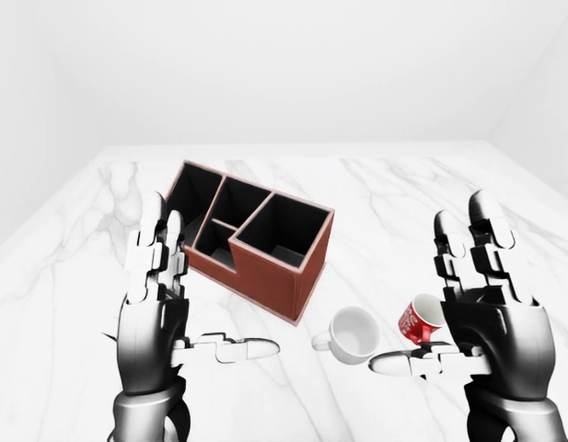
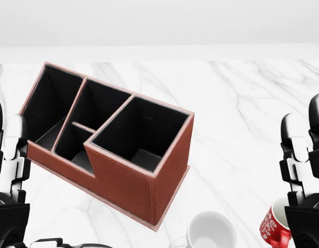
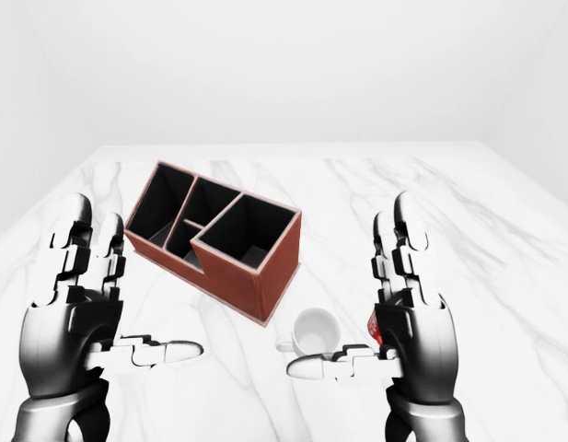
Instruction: Pick up the red mug and place it to the right of the caddy.
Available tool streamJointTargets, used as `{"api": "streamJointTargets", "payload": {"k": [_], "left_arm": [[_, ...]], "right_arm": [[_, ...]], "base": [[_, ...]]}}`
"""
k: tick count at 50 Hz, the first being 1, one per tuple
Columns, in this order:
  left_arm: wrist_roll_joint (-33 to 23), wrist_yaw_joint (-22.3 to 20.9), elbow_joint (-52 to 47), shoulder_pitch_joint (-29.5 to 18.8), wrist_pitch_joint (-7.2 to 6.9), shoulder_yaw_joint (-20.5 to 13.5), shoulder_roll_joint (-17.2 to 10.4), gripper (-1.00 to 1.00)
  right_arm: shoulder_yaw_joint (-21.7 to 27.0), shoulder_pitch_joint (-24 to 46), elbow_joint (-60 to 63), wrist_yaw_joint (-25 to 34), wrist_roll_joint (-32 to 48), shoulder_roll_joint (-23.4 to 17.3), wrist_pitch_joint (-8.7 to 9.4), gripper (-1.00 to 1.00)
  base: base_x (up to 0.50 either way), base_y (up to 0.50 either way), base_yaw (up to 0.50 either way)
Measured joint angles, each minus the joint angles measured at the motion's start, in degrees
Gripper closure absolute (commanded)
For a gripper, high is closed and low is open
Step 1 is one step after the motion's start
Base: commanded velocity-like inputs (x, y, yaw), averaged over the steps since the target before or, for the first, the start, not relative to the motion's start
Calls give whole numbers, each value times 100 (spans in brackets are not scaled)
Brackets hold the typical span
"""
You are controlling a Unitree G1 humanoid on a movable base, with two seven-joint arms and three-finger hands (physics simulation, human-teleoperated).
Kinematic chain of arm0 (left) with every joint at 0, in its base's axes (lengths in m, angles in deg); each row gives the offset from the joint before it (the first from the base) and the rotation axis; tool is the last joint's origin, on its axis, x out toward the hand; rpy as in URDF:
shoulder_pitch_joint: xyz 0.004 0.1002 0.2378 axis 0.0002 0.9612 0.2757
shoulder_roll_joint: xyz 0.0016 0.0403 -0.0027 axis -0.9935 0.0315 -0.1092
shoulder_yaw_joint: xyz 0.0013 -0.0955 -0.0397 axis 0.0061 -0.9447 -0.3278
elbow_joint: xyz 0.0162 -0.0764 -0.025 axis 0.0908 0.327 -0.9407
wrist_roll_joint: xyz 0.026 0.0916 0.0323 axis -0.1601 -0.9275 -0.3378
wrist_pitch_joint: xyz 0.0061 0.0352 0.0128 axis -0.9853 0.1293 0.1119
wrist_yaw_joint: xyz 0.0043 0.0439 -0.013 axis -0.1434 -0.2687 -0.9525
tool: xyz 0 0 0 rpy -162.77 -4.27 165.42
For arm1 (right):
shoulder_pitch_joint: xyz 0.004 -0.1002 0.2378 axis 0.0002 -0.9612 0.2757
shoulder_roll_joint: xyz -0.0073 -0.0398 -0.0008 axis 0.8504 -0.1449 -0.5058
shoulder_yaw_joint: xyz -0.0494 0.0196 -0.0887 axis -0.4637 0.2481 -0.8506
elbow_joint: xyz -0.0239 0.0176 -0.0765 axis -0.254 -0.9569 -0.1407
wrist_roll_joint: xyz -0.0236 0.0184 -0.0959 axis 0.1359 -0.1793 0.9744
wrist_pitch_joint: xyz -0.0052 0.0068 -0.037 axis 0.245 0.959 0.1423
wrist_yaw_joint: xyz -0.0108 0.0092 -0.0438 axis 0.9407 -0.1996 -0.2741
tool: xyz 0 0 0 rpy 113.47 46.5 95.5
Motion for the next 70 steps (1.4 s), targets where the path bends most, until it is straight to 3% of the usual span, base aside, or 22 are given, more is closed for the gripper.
{"api": "streamJointTargets", "payload": {"k": [16,27,32,39,46,52,56,70], "left_arm": [[1,-20,-24,10,0,-14,-1,-100],[12,-38,-22,-20,0,-52,14,-100],[27,-52,26,0,0,-76,20,-100],[42,-61,114,25,0,-103,31,-100],[43,-55,220,22,0,-88,30,-100],[43,-57,230,-5,0,-85,32,-100],[41,-51,288,0,0,-71,29,-100],[33,-34,404,0,0,-36,20,-100]], "right_arm": [[-87,2,0,-98,-72,-11,0,-100],[133,-3,151,-53,-132,1,0,-100],[612,117,261,192,-66,5,0,-100],[1913,403,261,894,-95,-95,0,-100],[3089,645,261,1908,113,-227,0,-100],[3823,831,261,2828,329,-344,0,-100],[4115,974,261,3241,520,-463,0,-100],[4259,1546,-488,3256,1203,-1141,0,-100]], "base": [[0,-13,0],[0,0,0],[0,0,0],[0,0,0],[0,0,0],[0,0,0],[0,0,0],[0,0,0]]}}
